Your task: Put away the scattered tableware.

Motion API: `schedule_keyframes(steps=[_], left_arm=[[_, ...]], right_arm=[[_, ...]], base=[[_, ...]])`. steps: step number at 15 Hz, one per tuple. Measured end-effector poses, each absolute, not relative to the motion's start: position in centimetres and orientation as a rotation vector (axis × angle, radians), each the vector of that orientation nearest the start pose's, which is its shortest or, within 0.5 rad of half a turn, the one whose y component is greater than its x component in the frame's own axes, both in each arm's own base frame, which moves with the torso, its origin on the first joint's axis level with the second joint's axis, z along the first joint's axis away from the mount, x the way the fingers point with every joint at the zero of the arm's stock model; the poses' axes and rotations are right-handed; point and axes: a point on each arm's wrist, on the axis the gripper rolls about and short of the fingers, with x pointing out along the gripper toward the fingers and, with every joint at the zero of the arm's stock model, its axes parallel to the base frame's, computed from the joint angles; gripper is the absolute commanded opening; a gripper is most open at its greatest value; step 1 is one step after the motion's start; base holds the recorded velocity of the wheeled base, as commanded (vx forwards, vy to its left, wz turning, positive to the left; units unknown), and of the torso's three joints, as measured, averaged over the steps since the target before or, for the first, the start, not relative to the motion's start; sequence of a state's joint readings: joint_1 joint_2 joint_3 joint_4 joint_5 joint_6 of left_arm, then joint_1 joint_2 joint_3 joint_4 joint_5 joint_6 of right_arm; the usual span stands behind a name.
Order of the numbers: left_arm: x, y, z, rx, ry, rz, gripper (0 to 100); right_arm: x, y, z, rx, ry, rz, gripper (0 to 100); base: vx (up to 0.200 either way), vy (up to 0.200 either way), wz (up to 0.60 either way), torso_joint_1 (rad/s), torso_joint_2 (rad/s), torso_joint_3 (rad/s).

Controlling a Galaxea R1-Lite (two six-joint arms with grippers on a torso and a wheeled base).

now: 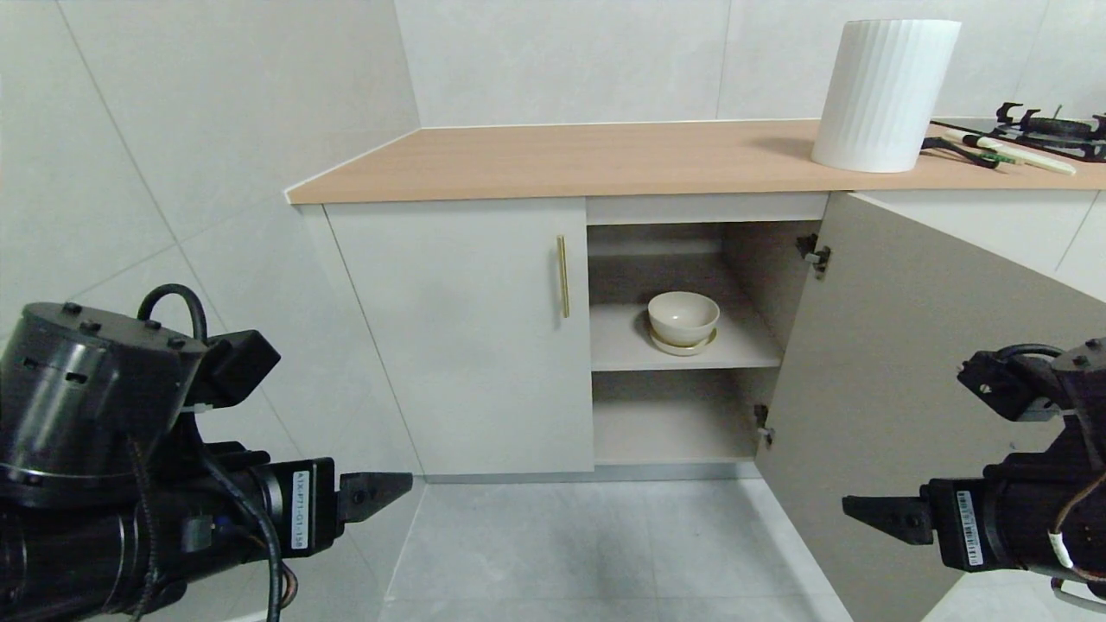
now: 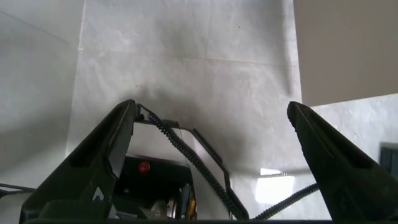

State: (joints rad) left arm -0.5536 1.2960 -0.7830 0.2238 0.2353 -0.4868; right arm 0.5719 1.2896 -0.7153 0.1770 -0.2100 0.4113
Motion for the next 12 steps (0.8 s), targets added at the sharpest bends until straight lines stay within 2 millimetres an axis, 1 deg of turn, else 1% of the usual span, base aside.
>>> schedule_keyframes(steps=[4,6,12], left_arm=[[15.9,-9.2,20.0,-0.176,0.734,-0.121,100],[15.9,-9.2,20.0,-0.176,0.734,-0.122,100],[15.9,-9.2,19.9,-0.176,0.735,-0.122,100]], right_arm=[[15.1,9.1,18.9,0.102,0.747,0.196,100],[14.6,8.8,18.9,0.071,0.785,0.189,100],[13.4,7.9,19.3,-0.002,0.819,0.185,100]], base=[[0.000,-0.200,0.00,0.002,0.00,0.006],[0.000,-0.200,0.00,0.002,0.00,0.005],[0.000,-0.200,0.00,-0.002,0.00,0.003]])
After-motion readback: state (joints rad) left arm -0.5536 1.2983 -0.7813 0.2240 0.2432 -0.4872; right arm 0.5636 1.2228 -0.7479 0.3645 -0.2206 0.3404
